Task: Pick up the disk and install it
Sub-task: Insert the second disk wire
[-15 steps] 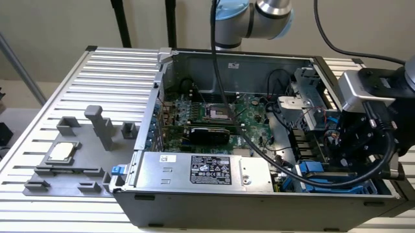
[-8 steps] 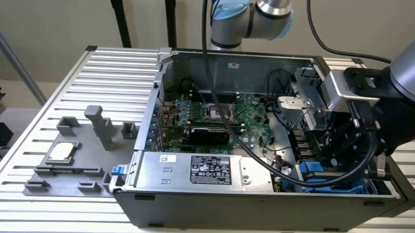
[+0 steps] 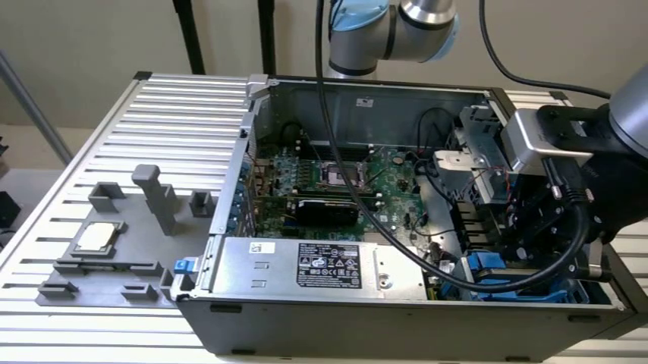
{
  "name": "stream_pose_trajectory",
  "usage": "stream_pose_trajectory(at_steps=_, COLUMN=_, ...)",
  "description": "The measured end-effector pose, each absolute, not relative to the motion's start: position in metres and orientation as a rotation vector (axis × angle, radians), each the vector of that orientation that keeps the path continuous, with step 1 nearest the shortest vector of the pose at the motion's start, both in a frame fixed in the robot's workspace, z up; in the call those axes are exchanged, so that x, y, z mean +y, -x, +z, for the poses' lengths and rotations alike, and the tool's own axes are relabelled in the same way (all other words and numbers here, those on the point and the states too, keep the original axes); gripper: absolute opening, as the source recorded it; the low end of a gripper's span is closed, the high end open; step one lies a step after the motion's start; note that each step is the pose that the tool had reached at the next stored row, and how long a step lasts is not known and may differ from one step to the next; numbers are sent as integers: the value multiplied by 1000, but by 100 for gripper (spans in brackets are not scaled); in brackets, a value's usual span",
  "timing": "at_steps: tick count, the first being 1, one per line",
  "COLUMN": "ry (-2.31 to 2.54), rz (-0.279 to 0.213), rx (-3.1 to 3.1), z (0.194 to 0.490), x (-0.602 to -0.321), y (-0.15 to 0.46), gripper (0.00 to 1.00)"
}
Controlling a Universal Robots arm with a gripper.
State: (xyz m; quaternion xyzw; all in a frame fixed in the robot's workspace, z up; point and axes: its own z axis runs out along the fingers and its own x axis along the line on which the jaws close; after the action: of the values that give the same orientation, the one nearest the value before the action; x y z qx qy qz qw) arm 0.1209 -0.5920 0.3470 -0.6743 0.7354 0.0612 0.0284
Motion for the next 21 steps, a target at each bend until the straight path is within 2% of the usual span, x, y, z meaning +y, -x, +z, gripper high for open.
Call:
stream_pose_trajectory(at_steps=7, ry=2081, rz=189, rx=2270, z=348, x=-592, y=-121, gripper=25)
stream_pose_trajectory(at_steps=14, ry=2082, rz=190, rx=2270, z=375, x=-589, y=-127, gripper=25)
stream_pose_trajectory(at_steps=21, ry=2082, rz=191, rx=2271, z=378, x=-583, y=-137, gripper=27)
